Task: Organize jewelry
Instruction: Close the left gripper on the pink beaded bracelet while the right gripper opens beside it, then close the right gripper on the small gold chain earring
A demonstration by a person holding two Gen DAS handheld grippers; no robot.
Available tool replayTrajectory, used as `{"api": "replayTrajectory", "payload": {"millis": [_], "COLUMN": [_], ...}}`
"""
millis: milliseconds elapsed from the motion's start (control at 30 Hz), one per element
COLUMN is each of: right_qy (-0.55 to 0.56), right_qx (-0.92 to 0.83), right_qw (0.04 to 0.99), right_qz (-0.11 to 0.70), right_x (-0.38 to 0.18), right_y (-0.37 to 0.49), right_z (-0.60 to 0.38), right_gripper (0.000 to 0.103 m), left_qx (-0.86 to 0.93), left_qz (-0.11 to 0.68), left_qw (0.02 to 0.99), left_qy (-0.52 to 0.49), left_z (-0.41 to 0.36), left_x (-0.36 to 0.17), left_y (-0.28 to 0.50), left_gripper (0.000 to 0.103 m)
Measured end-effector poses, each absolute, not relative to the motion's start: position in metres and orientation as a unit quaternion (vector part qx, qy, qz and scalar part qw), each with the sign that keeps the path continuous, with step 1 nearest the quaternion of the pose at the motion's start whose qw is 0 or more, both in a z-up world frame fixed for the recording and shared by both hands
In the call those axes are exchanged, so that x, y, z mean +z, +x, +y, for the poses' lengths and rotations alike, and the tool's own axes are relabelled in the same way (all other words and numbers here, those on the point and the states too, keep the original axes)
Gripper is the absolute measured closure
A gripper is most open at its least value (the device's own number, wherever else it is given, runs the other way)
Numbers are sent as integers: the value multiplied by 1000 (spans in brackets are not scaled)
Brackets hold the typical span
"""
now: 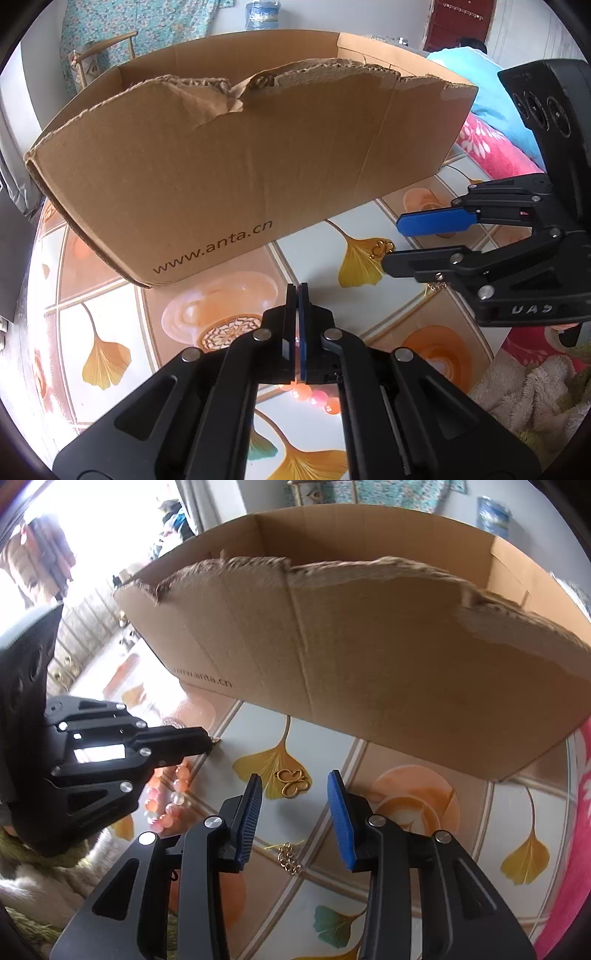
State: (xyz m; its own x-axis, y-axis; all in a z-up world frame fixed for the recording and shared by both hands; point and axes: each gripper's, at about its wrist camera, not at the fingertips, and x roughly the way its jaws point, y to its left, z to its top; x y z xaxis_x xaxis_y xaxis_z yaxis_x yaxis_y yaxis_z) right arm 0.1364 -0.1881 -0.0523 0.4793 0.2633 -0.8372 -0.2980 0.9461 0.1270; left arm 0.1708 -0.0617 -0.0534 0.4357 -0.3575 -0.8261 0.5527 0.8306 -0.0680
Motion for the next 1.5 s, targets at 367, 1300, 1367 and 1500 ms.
{"api": "replayTrajectory", "payload": {"millis": [367, 1300, 1367, 1500], "right_qy": [-61, -18, -17, -12], "right_qx": [163, 142, 143, 142], "right_qw": [859, 868, 869, 872], "right_qz": [482, 475, 473, 469], "right_x": [-50, -40, -39, -38], "right_y": [137, 125, 124, 126], "right_z": [-175, -193, -192, -194], "right_gripper": [90, 97, 97, 97], "left_qx": [-273, -290, -285, -276], "left_qz": [456, 454, 462, 459], "left_qw": [841, 837, 834, 838], "left_qy": [97, 97, 99, 103], "left_z": [-58, -58, -59, -62], "left_x": [-54, -49, -53, -54], "left_y": [171, 167, 170, 173], "left_gripper": [102, 74, 74, 86]}}
